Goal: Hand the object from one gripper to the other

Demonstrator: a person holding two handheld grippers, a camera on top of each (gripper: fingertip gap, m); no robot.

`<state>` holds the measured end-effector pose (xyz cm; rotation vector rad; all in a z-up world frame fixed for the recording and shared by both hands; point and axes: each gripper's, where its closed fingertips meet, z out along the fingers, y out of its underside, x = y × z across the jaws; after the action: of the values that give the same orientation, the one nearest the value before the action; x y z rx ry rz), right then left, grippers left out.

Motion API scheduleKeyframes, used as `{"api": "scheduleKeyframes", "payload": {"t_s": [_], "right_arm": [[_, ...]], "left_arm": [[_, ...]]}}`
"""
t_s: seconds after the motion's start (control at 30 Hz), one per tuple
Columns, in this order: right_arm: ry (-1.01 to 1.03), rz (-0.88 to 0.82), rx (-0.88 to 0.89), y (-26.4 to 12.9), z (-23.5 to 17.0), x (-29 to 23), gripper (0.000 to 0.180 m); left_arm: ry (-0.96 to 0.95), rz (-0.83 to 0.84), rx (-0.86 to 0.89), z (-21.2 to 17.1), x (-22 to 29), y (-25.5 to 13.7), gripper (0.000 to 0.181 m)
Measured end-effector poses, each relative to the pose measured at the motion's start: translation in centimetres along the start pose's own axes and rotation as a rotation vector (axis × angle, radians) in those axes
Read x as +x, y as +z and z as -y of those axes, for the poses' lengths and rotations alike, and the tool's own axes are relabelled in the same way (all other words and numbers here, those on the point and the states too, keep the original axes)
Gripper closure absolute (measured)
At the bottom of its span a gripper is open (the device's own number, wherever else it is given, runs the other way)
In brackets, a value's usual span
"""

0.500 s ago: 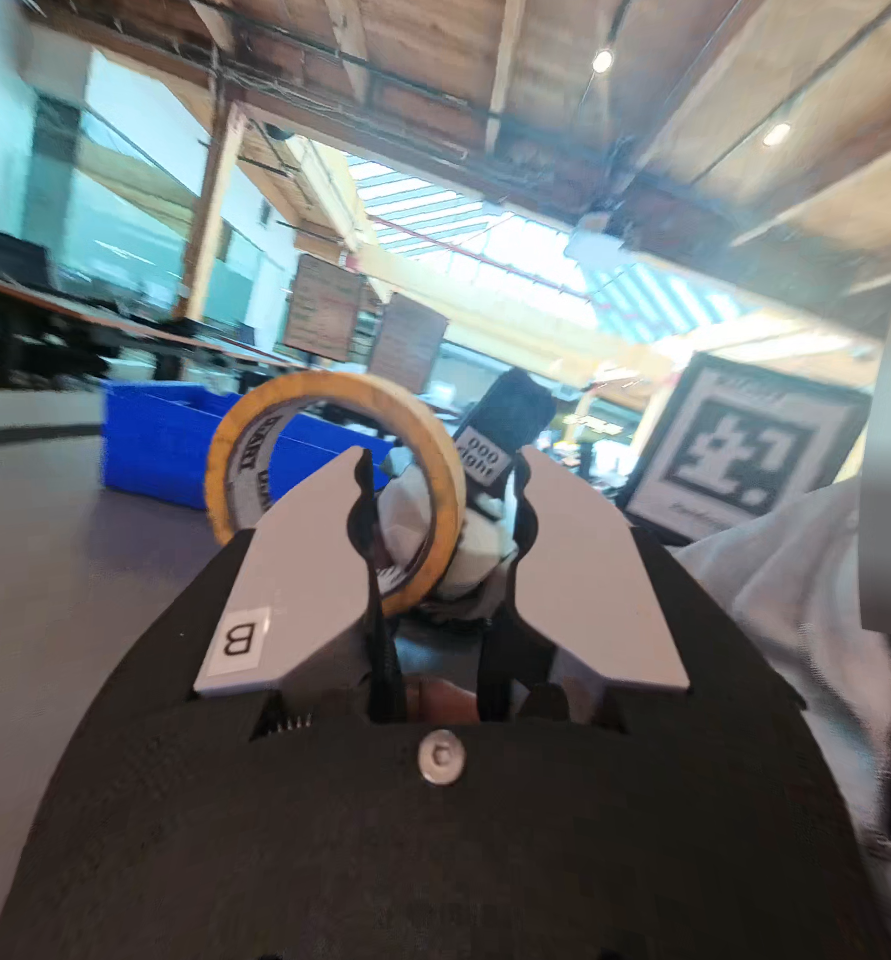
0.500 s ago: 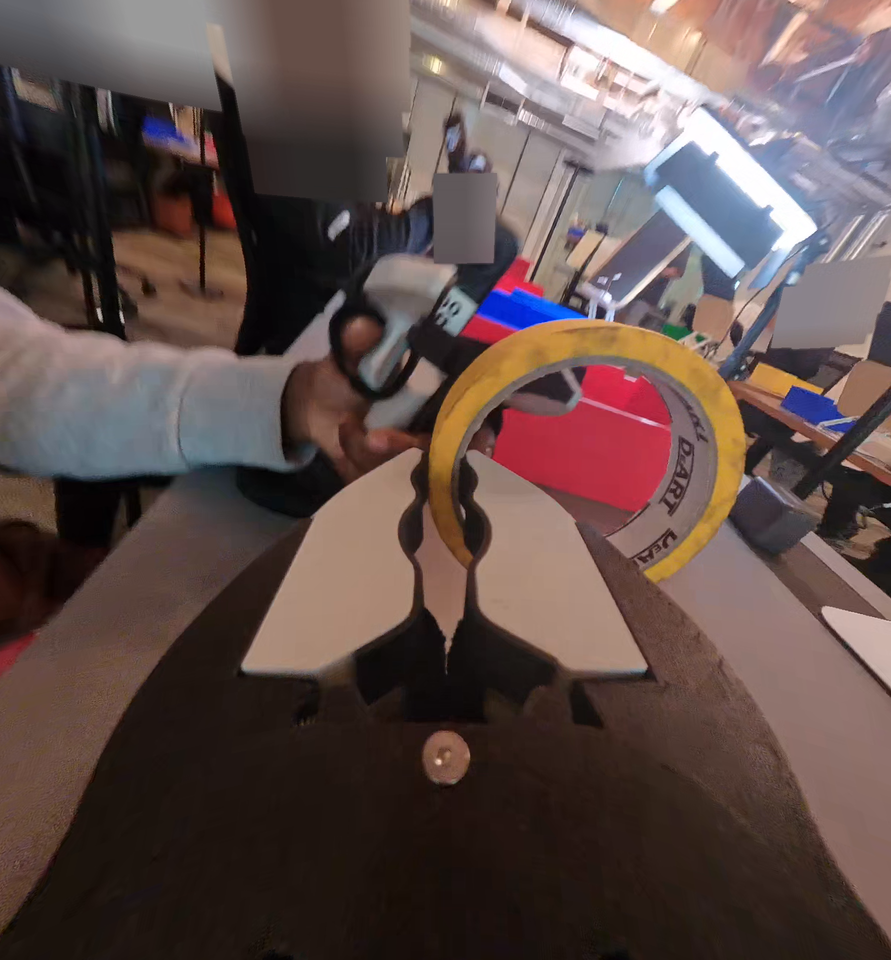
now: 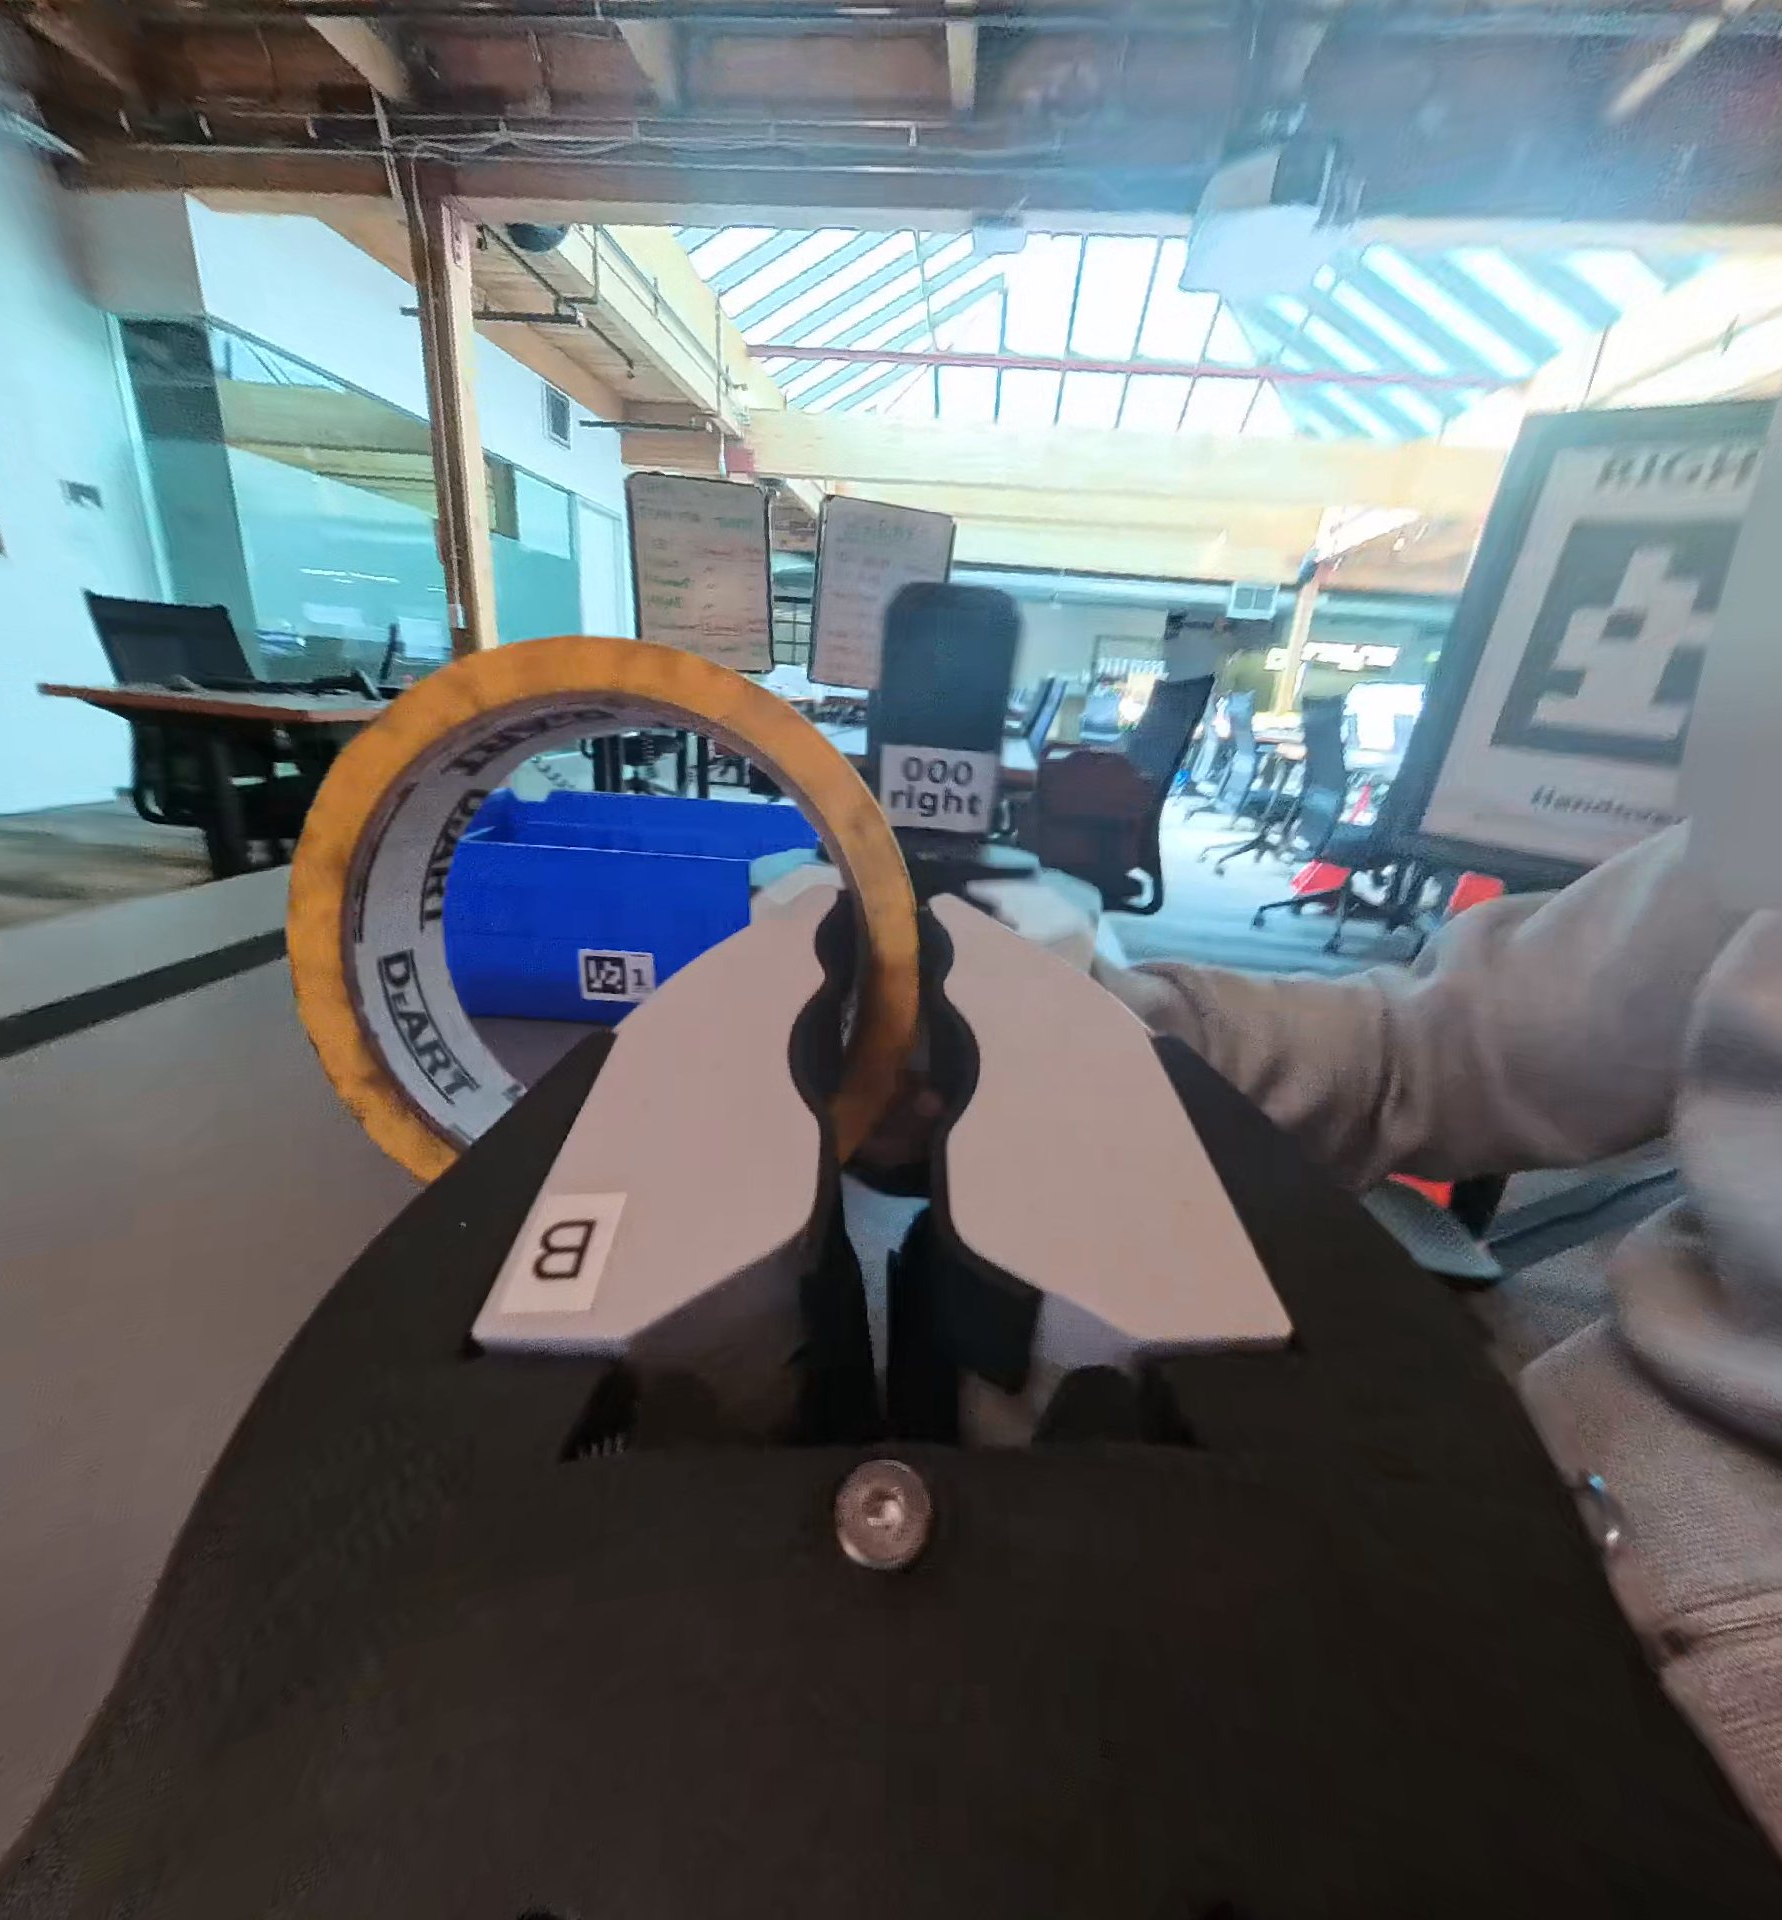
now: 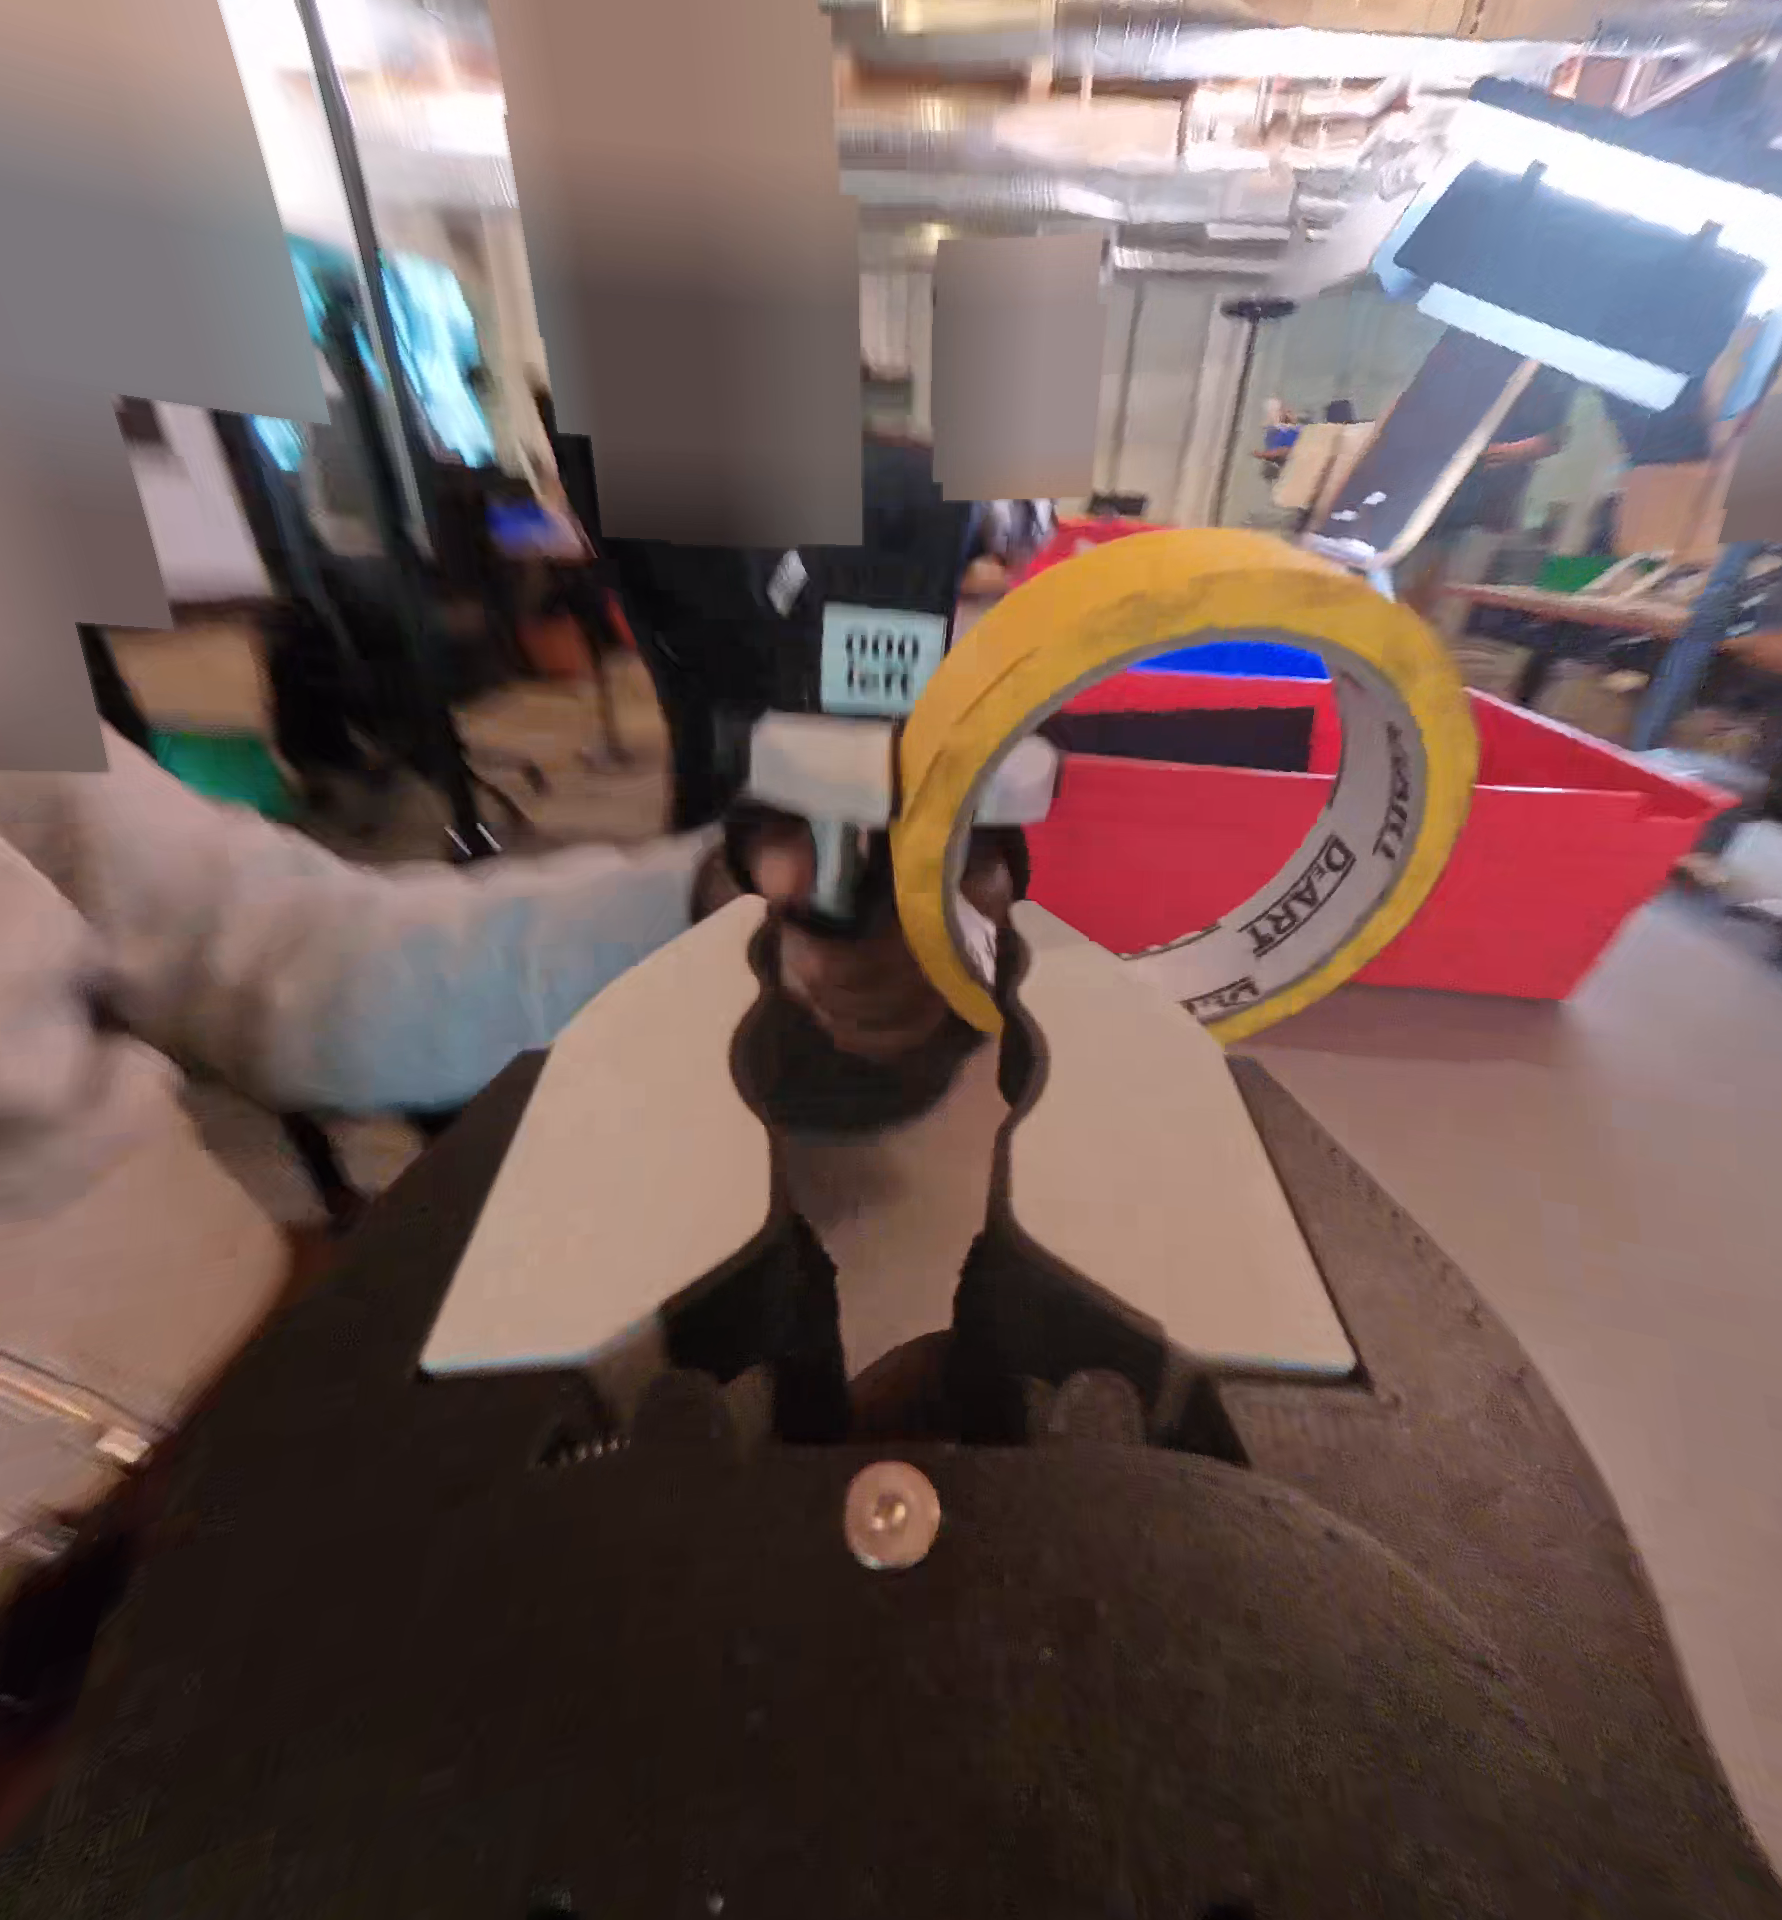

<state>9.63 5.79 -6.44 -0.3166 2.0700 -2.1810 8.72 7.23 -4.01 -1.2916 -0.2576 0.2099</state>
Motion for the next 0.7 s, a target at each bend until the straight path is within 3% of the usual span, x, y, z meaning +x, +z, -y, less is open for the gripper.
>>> {"api": "scheduleKeyframes", "payload": {"t_s": [0.17,0.27,0.37,0.5,0.63,0.7], "right_arm": [[0.43,0.11,0.259,-1.8,3.3,1.3,0.141],[0.51,0.111,0.276,-2.1,3.2,1.9,0.165],[0.397,0.101,0.233,-2.0,2.9,1.3,0.168],[0.081,0.065,0.101,-1.2,1.7,-0.2,0.169],[-0.197,0.022,-0.067,-0.1,-0.7,-1.0,0.169],[-0.278,-0.014,-0.12,0.2,-1.6,-0.8,0.169]], "left_arm": [[0.088,-0.017,-0.128,-2.2,0.5,0.8,0.17],[0.135,-0.001,-0.19,-3.3,0.4,1.0,0.17],[0.075,0.005,-0.18,-3.1,0.3,0.9,0.166],[-0.134,0.0,-0.007,-0.3,-0.5,0.0,0.145],[-0.391,-0.105,0.06,0.6,-0.3,-0.5,0.149],[-0.38,-0.111,0.055,0.5,-0.2,-0.6,0.161]]}}
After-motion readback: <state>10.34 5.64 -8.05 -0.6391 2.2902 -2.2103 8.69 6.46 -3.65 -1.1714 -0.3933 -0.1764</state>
